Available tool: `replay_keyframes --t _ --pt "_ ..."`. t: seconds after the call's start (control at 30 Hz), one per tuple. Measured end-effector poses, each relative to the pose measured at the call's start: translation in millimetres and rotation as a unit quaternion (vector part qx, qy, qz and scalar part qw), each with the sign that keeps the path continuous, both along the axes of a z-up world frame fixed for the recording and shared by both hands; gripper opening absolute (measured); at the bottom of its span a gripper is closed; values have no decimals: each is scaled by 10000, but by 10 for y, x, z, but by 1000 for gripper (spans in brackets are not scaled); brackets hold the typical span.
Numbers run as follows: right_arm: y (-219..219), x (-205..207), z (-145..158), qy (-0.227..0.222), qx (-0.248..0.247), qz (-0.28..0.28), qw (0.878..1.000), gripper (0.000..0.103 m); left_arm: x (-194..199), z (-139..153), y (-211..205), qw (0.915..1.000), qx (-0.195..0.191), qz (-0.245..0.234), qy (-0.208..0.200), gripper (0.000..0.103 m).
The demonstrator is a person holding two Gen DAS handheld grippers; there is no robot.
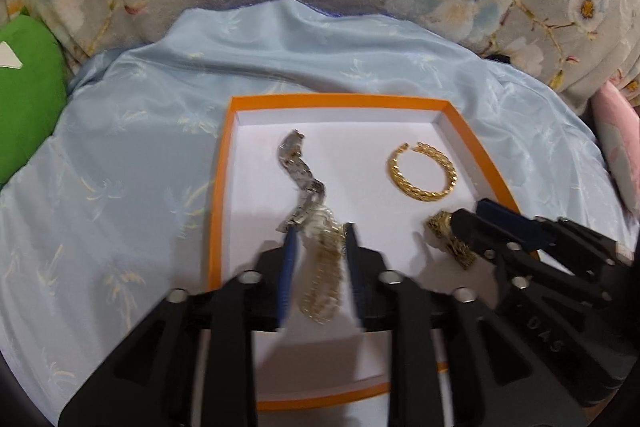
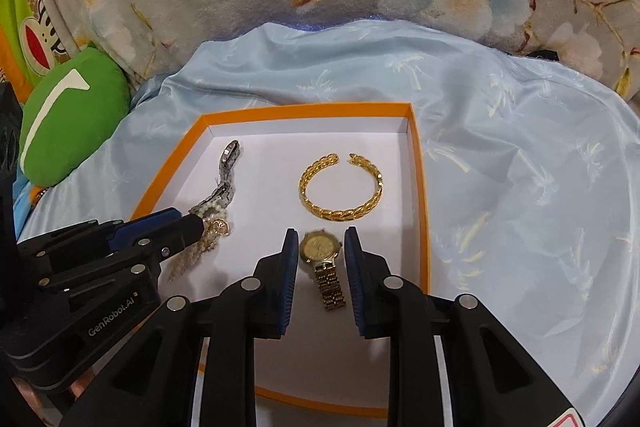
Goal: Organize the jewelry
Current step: 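Carry the pearl bracelet and gold watch into the orange box and release both, then move the open left tool over the black bead bracelet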
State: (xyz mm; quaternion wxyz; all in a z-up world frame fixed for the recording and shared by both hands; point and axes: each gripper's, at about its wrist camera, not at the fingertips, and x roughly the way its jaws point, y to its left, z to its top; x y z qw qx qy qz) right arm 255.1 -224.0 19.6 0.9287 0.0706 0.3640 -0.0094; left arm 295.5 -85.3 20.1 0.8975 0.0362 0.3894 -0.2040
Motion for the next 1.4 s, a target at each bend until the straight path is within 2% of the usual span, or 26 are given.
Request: replay_keyframes --t 0.03,0.07,0.23,0.4,0.57,0.73,0.87,1.13,1.33,1.4 --pt "-14 -35 40 -86 2 -39 10000 39 -9 22 23 10000 -11 55 -62 58" --pt "-33 -78 84 -165 5 -87 9998 44 -39 60 63 9998 -77 126 -145 62" --pt "-158 -415 269 -397 252 -200 9987 45 -270 275 351 9982 -268 361 -389 62" --pt "-214 -972 301 -493 266 -318 9979 48 -715 368 760 9964 -369 577 -491 63" --pt "-176 -1534 153 -366 213 -458 9981 49 -1230 242 1086 9955 -447 747 -369 64" --pt "-57 -1952 -8 -184 220 -471 9985 49 -1709 60 1167 9963 -326 768 -214 64" --pt "82 -2204 -91 -125 167 -459 9987 49 -1991 -5 1181 9959 -241 832 -266 66" --pt "388 -2553 -215 -24 -10 -244 9997 49 -2305 -109 1241 9963 -296 794 -144 69" --pt "404 -2557 -233 27 19 -311 9995 49 -2299 -136 1184 9969 -222 750 -100 78" --pt "367 -2556 -248 49 101 -385 9992 49 -2258 -148 1154 9969 -211 752 -48 78"
